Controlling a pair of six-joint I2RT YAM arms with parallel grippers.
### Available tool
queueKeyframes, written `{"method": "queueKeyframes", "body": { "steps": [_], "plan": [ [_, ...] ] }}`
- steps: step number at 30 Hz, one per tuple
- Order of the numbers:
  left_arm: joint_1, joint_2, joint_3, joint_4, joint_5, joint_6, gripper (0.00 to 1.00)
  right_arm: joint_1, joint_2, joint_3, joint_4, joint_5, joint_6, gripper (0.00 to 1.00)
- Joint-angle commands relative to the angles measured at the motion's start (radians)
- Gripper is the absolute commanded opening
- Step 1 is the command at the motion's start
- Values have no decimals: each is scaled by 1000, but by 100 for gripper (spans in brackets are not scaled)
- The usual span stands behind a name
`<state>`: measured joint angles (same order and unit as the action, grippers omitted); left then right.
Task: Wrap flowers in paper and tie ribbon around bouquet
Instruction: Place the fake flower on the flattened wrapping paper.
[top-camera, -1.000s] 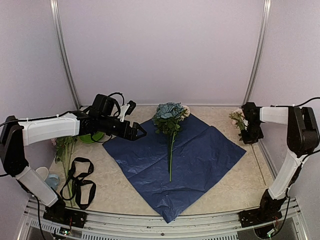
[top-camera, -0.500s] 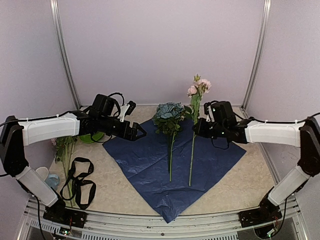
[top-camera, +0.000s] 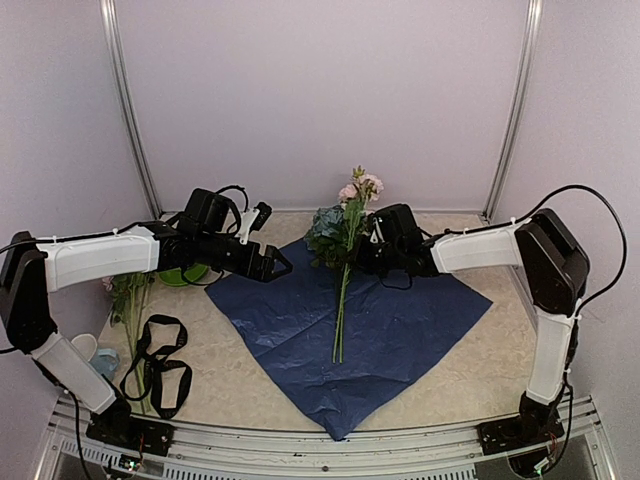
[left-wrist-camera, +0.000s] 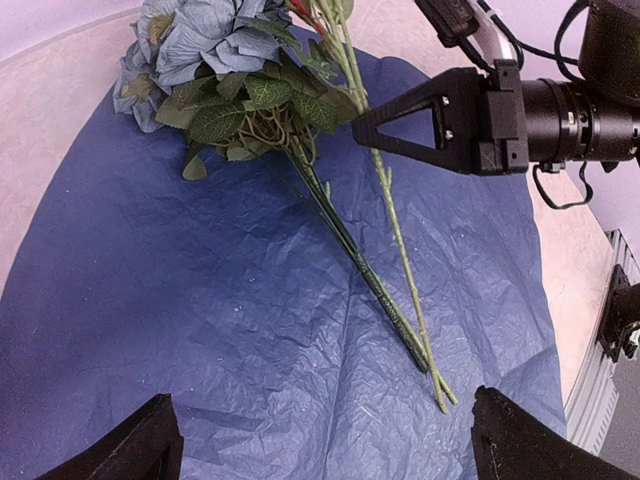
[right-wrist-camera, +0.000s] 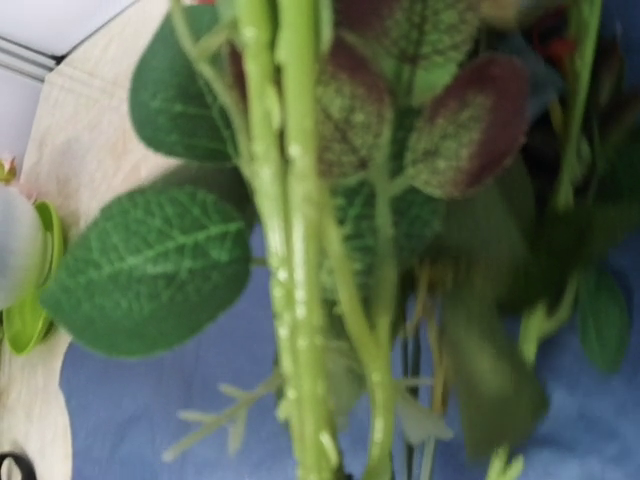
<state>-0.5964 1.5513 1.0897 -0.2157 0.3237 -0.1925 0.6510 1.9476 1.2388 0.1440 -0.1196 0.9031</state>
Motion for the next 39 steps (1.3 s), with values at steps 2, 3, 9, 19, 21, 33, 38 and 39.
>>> {"method": "queueKeyframes", "body": {
  "steps": [2,3,9,19,21,33,38,39],
  "plan": [
    [-6,-8,35,-1,-10,21,98,-29,77,127,-124,-2,-74,0],
    [-5,-9,35,-2,-13,22,98,-30,82,136,-148,-2,-82,0],
    [-5,-6,36,-2,-16,23,98,-38,108,208,-282,-26,-162,0],
    [-5,-1,35,-3,-16,24,98,-54,52,155,-209,-62,-125,0],
    [-5,1,38,-4,-12,23,98,-54,58,180,-242,-52,-140,0],
    [-6,-2,38,-2,-14,23,98,-54,47,166,-228,-76,-120,0],
    [-5,-4,36,-3,-15,25,98,-56,85,171,-259,-46,-122,19],
    [-5,-5,36,-4,-16,25,98,-56,90,173,-262,-42,-125,21]
  ]
}}
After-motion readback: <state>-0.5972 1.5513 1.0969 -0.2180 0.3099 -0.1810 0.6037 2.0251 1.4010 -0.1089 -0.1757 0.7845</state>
